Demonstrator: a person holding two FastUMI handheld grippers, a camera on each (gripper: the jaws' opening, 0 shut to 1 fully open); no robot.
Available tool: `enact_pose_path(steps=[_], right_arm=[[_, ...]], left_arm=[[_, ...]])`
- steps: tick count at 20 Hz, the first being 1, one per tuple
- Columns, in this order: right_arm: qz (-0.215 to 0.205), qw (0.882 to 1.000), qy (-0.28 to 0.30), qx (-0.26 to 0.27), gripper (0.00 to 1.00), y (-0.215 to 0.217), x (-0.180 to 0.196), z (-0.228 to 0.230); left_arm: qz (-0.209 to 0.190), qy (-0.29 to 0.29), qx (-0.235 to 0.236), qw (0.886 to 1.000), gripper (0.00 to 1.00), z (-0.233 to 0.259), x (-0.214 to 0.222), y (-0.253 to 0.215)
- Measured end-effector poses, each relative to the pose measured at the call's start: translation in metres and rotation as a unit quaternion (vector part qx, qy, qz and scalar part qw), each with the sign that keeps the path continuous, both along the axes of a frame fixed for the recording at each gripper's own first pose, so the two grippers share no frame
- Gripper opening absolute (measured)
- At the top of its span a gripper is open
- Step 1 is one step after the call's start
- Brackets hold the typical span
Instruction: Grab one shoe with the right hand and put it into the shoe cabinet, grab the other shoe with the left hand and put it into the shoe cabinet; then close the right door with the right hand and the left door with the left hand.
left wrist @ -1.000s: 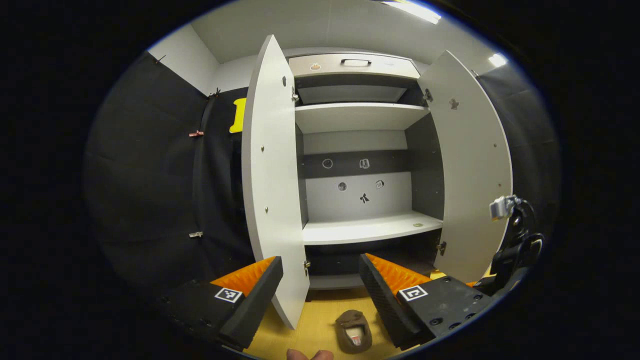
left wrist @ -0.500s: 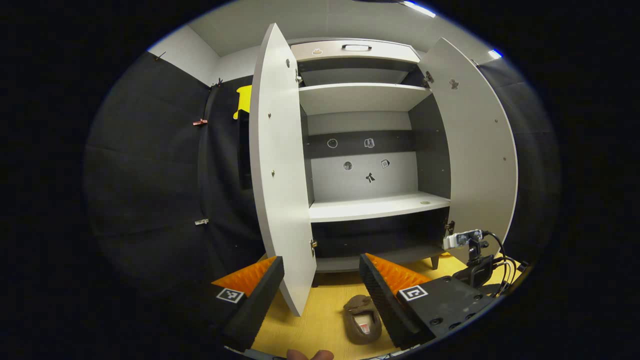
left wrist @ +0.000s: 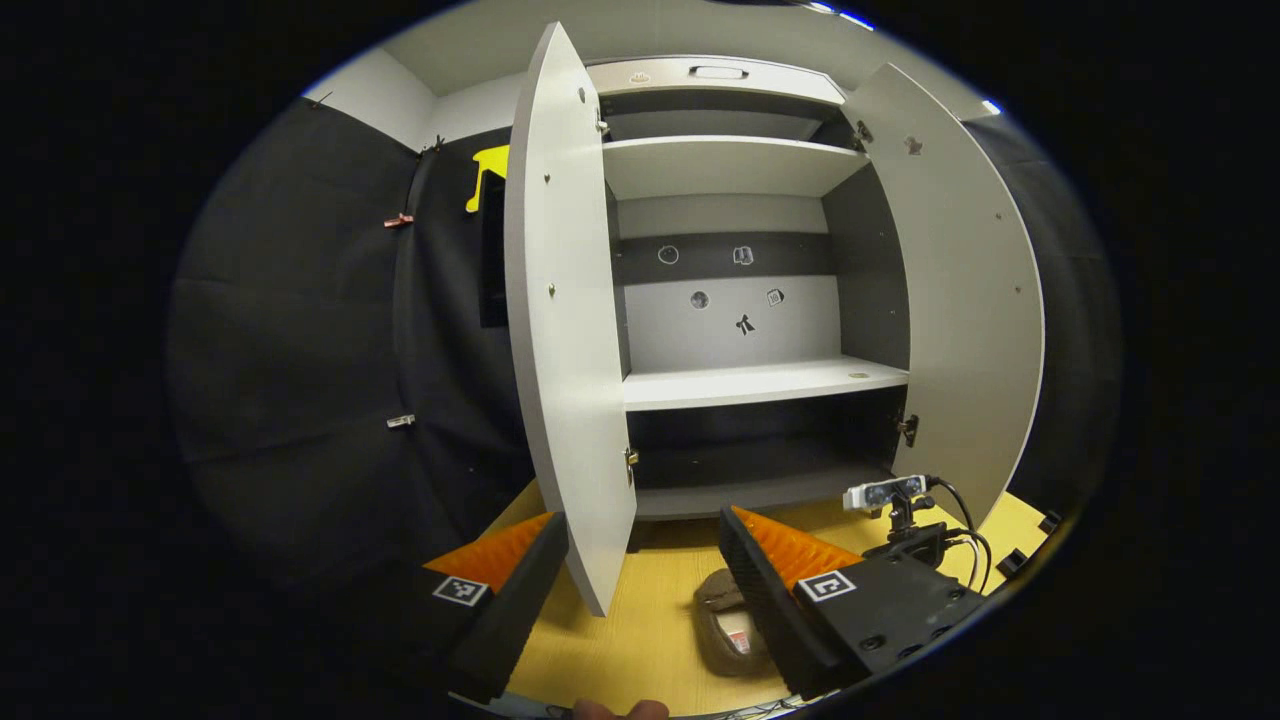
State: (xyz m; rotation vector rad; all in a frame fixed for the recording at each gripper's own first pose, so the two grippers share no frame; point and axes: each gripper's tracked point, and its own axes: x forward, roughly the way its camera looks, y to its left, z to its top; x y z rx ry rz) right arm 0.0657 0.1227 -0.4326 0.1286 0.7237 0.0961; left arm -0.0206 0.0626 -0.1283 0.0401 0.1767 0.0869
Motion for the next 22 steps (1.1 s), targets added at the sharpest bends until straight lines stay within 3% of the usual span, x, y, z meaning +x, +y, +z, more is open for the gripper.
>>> enact_pose_path(steps=[3,5,6,7,15,22], right_arm=[[-0.025,1.000,-0.001,-0.005,0.53,-0.005,0.020,0.000],[-0.029,1.000,0.006,-0.007,0.16,-0.006,0.026,-0.013],[-0.027,1.000,0.003,-0.003,0.21,-0.003,0.028,-0.011],[-0.026,1.000,-0.001,-0.006,0.11,-0.005,0.030,-0.011],[-0.021,0.999,-0.025,0.016,0.11,-0.032,0.017,0.055],[-0.020,0.996,-0.083,0.041,0.11,-0.051,0.023,0.173]], left_arm=[[-0.001,0.008,-0.006,1.000,0.96,-0.006,0.005,0.001],[-0.002,0.012,-0.011,1.000,0.96,-0.010,0.009,0.000],[-0.003,0.015,-0.014,1.000,0.96,-0.011,0.011,-0.001],[-0.004,0.017,-0.015,1.000,0.96,-0.012,0.012,-0.002],[-0.022,0.014,-0.026,0.999,0.96,-0.006,0.031,-0.016],[-0.054,-0.010,-0.031,0.998,0.96,0.019,0.042,-0.036]])
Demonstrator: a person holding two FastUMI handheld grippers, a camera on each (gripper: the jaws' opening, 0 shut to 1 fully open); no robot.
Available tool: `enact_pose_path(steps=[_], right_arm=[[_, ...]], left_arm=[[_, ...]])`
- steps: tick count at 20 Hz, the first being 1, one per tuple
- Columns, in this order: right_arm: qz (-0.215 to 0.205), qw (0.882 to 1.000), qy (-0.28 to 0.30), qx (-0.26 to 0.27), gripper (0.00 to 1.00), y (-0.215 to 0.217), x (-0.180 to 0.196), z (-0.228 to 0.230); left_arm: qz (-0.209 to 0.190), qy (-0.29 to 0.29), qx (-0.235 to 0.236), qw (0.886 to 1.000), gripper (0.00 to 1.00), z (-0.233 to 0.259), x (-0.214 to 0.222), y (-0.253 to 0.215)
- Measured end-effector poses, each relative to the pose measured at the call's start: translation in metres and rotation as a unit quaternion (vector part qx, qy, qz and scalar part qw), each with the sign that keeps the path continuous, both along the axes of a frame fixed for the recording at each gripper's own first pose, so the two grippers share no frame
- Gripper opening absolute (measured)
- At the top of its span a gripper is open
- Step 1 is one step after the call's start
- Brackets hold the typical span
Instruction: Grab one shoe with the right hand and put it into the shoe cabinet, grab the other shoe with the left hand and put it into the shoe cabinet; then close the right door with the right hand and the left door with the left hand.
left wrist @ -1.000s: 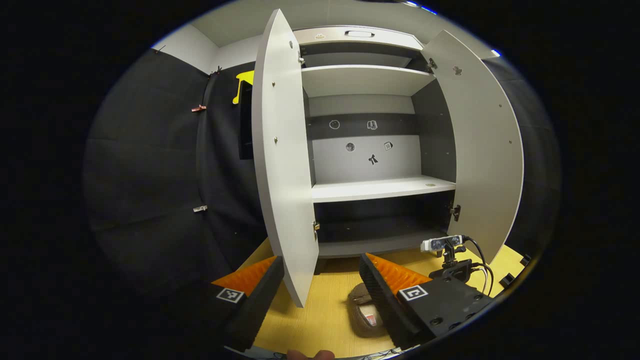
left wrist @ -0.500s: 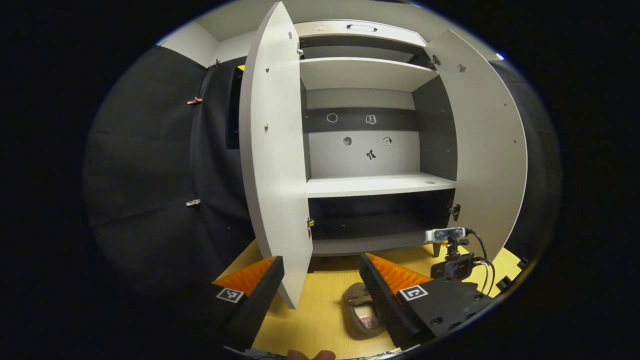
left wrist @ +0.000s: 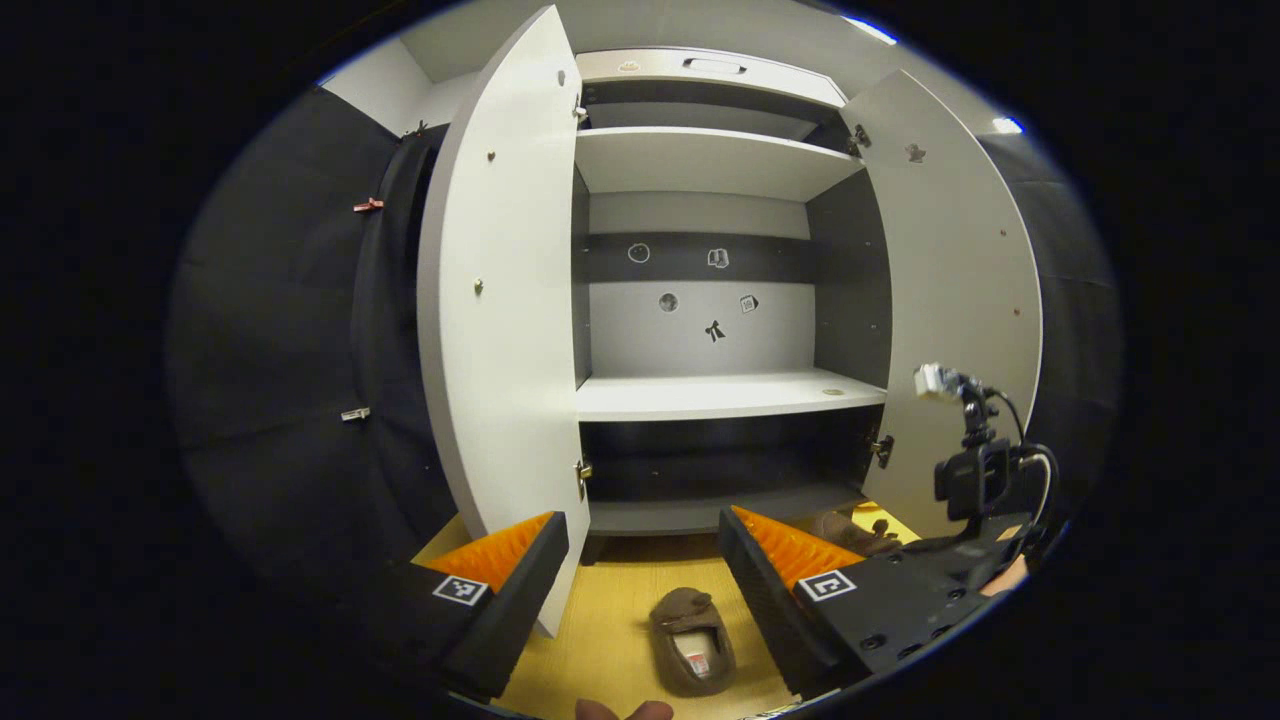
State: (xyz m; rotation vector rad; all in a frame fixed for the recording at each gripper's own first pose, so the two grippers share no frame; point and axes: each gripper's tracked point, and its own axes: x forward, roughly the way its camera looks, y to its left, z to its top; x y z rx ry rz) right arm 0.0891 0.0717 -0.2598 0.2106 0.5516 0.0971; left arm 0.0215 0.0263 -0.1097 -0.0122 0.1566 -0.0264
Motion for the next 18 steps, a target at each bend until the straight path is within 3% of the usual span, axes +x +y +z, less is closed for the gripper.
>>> enact_pose_path(steps=[6,11,18], right_arm=[[0.010,0.998,-0.060,0.000,0.11,-0.005,0.038,0.115],[0.019,0.994,-0.109,-0.006,0.11,-0.002,0.095,0.197],[0.035,0.992,-0.116,-0.023,0.11,0.008,0.201,0.221]], left_arm=[[-0.011,-0.011,0.011,1.000,0.96,0.015,0.009,-0.010],[-0.013,-0.020,0.011,1.000,0.97,0.021,0.007,-0.013],[-0.020,-0.027,0.008,0.999,0.97,0.015,0.009,-0.008]])
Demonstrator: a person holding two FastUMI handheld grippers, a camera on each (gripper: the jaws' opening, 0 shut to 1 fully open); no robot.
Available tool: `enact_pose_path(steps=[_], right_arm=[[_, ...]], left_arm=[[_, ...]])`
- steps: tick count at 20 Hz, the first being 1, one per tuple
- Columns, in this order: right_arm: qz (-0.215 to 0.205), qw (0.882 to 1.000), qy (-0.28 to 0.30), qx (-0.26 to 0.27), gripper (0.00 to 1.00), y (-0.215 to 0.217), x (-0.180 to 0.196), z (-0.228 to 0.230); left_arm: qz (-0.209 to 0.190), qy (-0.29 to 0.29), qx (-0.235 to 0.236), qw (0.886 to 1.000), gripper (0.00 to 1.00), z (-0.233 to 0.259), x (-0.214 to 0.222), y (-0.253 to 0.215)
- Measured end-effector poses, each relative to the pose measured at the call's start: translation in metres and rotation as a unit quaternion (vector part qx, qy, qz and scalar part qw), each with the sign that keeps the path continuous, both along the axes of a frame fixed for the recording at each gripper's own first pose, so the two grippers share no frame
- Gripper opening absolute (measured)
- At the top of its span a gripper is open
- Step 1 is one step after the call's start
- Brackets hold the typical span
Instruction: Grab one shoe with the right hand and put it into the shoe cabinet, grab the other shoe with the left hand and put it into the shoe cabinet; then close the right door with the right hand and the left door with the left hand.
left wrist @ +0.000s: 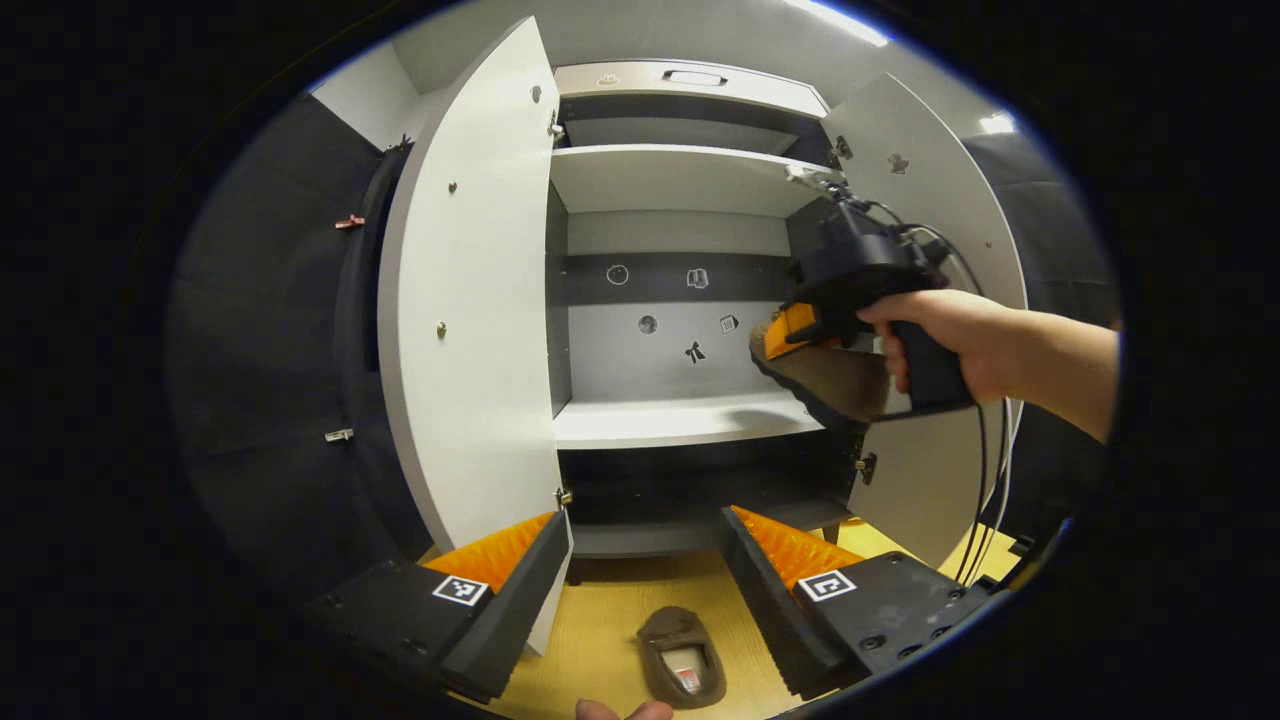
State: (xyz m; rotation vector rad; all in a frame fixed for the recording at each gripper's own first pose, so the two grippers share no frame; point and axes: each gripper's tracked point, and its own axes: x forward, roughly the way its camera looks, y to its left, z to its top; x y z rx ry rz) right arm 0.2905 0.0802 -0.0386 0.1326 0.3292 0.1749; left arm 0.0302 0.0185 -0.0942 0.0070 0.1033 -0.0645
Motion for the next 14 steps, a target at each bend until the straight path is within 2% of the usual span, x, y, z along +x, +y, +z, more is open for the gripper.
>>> enact_pose_path(steps=[5,7,14], right_arm=[[-0.018,0.999,0.004,-0.028,0.10,-0.009,0.075,-0.002],[-0.025,0.999,0.006,-0.025,0.10,-0.008,0.098,-0.009],[-0.043,0.997,0.045,-0.039,0.10,-0.018,0.140,-0.052]], left_arm=[[0.002,0.004,-0.022,1.000,0.96,-0.005,-0.005,0.007],[-0.010,0.011,-0.032,0.999,0.96,-0.011,-0.011,0.000],[0.001,0.023,-0.034,0.999,0.97,-0.020,-0.016,0.007]])
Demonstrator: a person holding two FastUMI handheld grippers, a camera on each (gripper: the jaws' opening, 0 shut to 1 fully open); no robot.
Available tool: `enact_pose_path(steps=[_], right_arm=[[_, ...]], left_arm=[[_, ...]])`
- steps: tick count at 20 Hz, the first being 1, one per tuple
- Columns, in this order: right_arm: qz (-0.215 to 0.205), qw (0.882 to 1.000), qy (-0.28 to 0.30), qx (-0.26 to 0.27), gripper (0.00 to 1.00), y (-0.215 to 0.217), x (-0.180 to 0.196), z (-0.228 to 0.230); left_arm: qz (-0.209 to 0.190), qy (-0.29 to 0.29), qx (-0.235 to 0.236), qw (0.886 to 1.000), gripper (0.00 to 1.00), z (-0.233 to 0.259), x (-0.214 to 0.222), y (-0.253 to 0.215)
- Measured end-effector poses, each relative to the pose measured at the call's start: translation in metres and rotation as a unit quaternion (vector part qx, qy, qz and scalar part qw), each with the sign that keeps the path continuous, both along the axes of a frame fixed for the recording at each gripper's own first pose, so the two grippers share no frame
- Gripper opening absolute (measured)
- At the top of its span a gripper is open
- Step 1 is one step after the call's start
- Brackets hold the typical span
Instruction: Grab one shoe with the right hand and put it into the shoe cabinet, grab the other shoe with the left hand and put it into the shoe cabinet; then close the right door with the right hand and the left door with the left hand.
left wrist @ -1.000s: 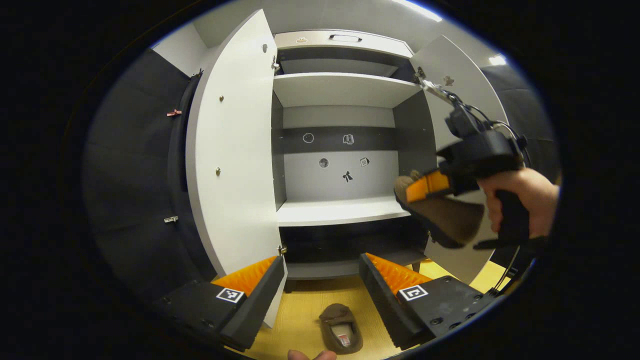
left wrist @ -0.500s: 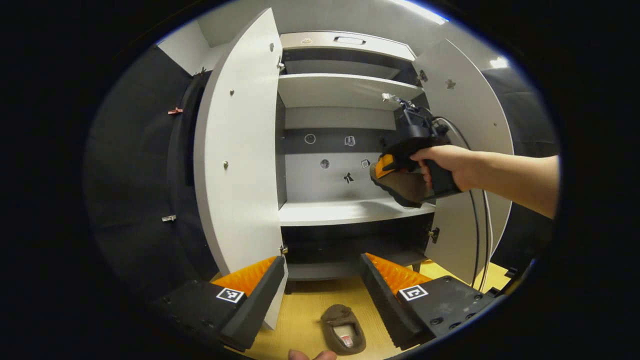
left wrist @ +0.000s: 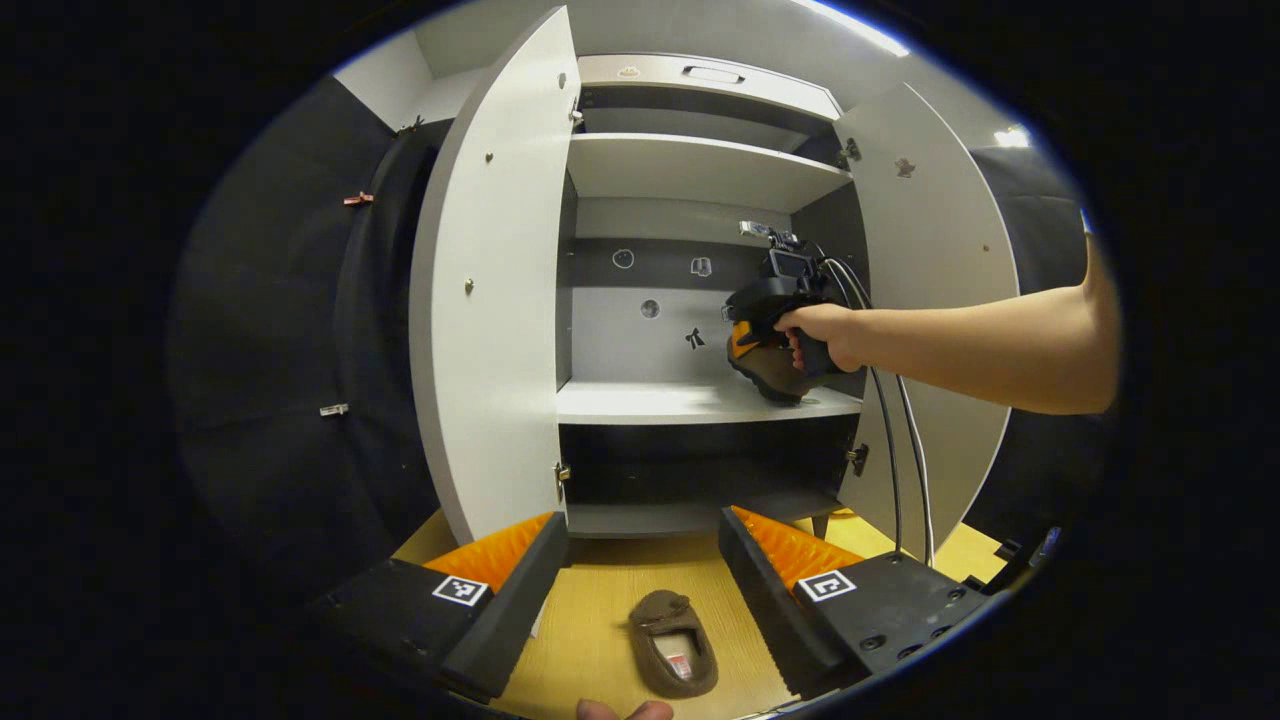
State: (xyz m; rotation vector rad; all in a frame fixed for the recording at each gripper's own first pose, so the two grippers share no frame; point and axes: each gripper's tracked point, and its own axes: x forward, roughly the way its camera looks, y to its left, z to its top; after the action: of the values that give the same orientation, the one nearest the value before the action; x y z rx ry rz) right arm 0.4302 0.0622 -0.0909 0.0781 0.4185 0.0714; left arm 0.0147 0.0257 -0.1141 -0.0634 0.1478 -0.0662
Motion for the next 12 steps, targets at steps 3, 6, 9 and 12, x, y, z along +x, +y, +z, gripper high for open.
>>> enact_pose_path(steps=[3,6,9,12], right_arm=[[-0.008,1.000,0.012,0.004,0.14,-0.002,0.006,-0.009],[-0.007,1.000,0.024,0.007,0.20,0.000,0.001,-0.011],[-0.002,1.000,0.025,0.006,0.28,0.002,-0.009,-0.008],[0.008,1.000,0.026,0.005,0.31,0.005,-0.026,-0.008]], left_arm=[[0.004,0.004,-0.005,1.000,0.97,0.000,0.003,0.003],[0.001,-0.006,0.012,1.000,0.96,0.005,0.006,0.003],[0.000,-0.010,0.027,1.000,0.96,0.009,0.008,0.000],[-0.007,-0.011,0.018,1.000,0.96,0.013,0.007,-0.008]])
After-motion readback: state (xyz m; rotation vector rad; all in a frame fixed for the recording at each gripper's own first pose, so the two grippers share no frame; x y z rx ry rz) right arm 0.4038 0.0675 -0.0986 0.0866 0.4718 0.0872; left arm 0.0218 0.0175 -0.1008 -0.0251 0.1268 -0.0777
